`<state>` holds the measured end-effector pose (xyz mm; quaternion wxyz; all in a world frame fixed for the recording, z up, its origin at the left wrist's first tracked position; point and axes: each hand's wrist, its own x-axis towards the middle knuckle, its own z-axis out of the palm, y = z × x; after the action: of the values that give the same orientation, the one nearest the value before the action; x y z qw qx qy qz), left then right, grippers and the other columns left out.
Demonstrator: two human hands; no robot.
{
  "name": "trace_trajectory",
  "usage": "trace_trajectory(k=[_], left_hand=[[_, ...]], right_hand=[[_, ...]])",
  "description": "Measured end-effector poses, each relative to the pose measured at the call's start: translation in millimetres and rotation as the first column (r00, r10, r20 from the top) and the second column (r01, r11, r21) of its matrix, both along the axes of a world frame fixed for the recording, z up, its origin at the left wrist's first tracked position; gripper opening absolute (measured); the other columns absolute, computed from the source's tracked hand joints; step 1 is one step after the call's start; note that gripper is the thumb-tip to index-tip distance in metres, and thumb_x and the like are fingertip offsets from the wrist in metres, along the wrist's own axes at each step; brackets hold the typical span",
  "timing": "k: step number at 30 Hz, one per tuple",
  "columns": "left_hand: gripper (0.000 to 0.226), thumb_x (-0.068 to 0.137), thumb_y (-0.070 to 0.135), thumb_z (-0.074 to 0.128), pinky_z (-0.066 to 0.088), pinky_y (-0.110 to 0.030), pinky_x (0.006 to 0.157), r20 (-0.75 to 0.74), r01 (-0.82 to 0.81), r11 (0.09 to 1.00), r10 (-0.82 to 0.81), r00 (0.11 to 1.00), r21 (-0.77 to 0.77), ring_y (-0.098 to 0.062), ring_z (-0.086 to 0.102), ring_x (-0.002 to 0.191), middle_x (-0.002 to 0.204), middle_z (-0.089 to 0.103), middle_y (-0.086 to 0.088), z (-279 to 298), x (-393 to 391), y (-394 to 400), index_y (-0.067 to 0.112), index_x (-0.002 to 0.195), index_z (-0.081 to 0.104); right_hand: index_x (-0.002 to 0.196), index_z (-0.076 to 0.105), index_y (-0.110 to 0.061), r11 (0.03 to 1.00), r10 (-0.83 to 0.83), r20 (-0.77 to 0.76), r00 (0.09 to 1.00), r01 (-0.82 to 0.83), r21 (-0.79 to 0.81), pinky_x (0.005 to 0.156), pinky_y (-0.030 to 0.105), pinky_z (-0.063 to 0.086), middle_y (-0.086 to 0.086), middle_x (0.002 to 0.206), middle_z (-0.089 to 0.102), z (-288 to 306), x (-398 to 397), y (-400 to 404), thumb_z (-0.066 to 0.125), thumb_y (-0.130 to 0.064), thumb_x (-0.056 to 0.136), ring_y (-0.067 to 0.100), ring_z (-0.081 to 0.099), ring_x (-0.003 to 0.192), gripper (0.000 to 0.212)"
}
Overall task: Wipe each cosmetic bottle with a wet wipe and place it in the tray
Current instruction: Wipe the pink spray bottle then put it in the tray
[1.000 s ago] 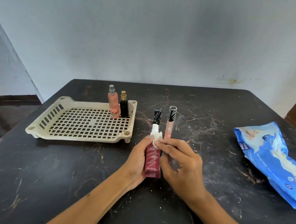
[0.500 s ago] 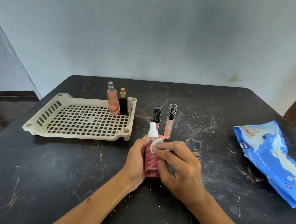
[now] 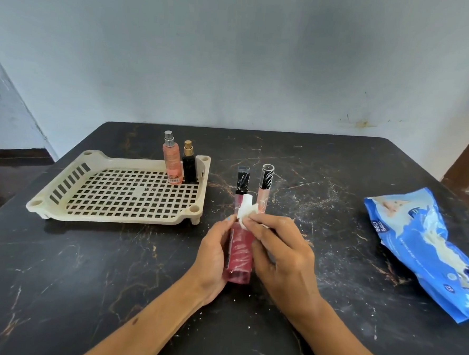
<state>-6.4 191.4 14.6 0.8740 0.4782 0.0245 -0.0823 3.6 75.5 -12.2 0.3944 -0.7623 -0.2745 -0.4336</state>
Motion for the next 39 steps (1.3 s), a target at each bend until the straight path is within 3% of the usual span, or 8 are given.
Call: trace_trajectory(k=[5, 9, 14, 19, 23, 28, 31, 39], left_hand=[[0.038, 0.094, 0.017, 0.03, 0.054, -0.028, 0.07, -0.016, -0.027, 1.0, 0.027, 0.999, -0.002, -0.017, 0.066, 0.076, 0.087, 0.068, -0.012, 3.8, 0.5, 0.7, 0.001, 0.106, 0.063], [0.033, 0.095, 0.015, 0.033, 0.055, -0.026, 0.068, -0.005, -0.035, 0.999, 0.035, 0.999, -0.017, -0.015, 0.066, 0.073, 0.083, 0.069, -0.01, 4.3, 0.8, 0.4, 0.003, 0.1, 0.064], [0.041, 0.092, 0.017, 0.032, 0.051, -0.034, 0.075, -0.031, -0.045, 0.999, 0.046, 0.998, 0.025, -0.022, 0.061, 0.083, 0.101, 0.061, -0.019, 6.0, 0.2, -0.1, -0.004, 0.119, 0.055], [0.03, 0.093, 0.014, 0.034, 0.056, -0.026, 0.061, 0.025, -0.042, 0.999, 0.043, 0.999, -0.028, -0.015, 0.066, 0.067, 0.078, 0.069, -0.008, 5.5, 0.9, -0.4, 0.004, 0.097, 0.062], [0.03, 0.092, 0.016, 0.034, 0.053, -0.026, 0.055, 0.008, -0.032, 0.999, 0.032, 0.999, -0.005, -0.014, 0.064, 0.06, 0.07, 0.067, -0.006, 6.3, 1.3, 0.4, 0.006, 0.098, 0.061], [0.031, 0.093, 0.017, 0.035, 0.054, -0.026, 0.06, 0.008, -0.038, 0.999, 0.038, 0.999, -0.039, -0.015, 0.064, 0.066, 0.076, 0.066, -0.008, 6.5, 3.0, 0.9, 0.002, 0.102, 0.061], [0.034, 0.093, 0.02, 0.035, 0.052, -0.025, 0.054, -0.009, -0.014, 1.0, 0.014, 1.0, -0.027, -0.015, 0.062, 0.061, 0.074, 0.064, -0.007, 6.0, 3.4, 3.4, 0.002, 0.114, 0.056], [0.031, 0.095, 0.019, 0.035, 0.055, -0.027, 0.062, 0.032, -0.001, 0.999, 0.002, 0.999, -0.034, -0.017, 0.064, 0.069, 0.077, 0.066, -0.008, 4.2, 5.3, 5.4, 0.003, 0.103, 0.06]], right_hand=[[0.09, 0.075, 0.002, 0.999, 0.037, 0.039, 0.999, -0.037, 0.004, 0.084, 0.02, 0.051, 0.009, 0.096, 0.069, -0.4, -2.0, -2.4, 0.062, -0.001, 0.084, 0.018, 0.063, 0.087, 0.016], [0.1, 0.073, 0.004, 1.0, 0.014, -0.002, 1.0, -0.014, -0.015, 0.088, 0.022, 0.051, 0.01, 0.103, 0.068, -0.8, 0.4, -1.5, 0.059, -0.005, 0.087, 0.019, 0.063, 0.093, 0.021], [0.087, 0.075, 0.003, 0.999, 0.042, 0.059, 0.997, -0.041, -0.025, 0.083, 0.022, 0.051, 0.009, 0.095, 0.07, 2.2, -2.5, 0.0, 0.061, 0.001, 0.083, 0.021, 0.063, 0.084, 0.015], [0.096, 0.074, 0.004, 0.999, 0.018, 0.022, 1.0, -0.017, -0.033, 0.085, 0.023, 0.051, 0.01, 0.1, 0.07, -0.3, -0.9, 1.2, 0.063, 0.003, 0.083, 0.021, 0.063, 0.088, 0.017], [0.088, 0.075, 0.002, 0.999, 0.05, 0.055, 0.997, -0.049, -0.015, 0.08, 0.024, 0.053, 0.008, 0.094, 0.071, -0.5, -2.5, 1.7, 0.06, 0.001, 0.083, 0.022, 0.065, 0.082, 0.016], [0.098, 0.074, 0.003, 0.999, 0.029, 0.017, 0.999, -0.028, -0.034, 0.085, 0.025, 0.052, 0.01, 0.102, 0.07, 0.4, -1.5, 1.6, 0.055, -0.003, 0.087, 0.021, 0.062, 0.09, 0.022], [0.087, 0.075, 0.001, 0.996, 0.071, 0.047, 0.996, -0.068, -0.053, 0.079, 0.026, 0.053, 0.007, 0.094, 0.071, 0.3, -4.6, 2.7, 0.057, 0.001, 0.082, 0.022, 0.065, 0.083, 0.019], [0.094, 0.074, 0.003, 0.997, 0.035, 0.045, 0.998, -0.032, -0.068, 0.085, 0.023, 0.052, 0.008, 0.099, 0.071, 2.2, -4.6, 2.7, 0.055, -0.001, 0.086, 0.02, 0.062, 0.089, 0.021]])
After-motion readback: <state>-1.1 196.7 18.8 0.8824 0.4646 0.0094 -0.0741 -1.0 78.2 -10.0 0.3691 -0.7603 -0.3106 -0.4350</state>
